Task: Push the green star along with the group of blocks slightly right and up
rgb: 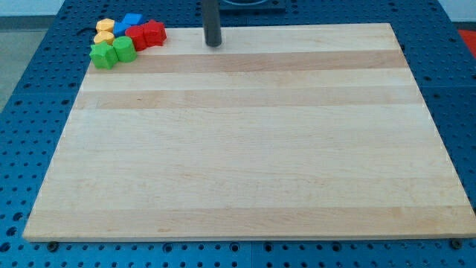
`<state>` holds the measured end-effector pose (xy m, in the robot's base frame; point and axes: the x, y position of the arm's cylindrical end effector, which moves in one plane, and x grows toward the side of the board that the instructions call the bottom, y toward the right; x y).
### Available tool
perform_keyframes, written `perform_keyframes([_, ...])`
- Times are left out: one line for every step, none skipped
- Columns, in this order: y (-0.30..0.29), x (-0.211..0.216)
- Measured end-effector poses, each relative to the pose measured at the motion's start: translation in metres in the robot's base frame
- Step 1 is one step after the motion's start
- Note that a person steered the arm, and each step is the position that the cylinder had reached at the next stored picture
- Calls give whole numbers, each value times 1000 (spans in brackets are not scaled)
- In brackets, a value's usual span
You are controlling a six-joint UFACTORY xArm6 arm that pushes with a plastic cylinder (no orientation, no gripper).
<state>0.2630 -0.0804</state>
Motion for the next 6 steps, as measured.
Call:
perform_keyframes([-44, 53])
perform_keyframes([-139, 78])
perform_keyframes([-225, 79])
perform_keyframes([-224, 55])
perform_keyframes([-224, 29])
perform_keyframes([-224, 12])
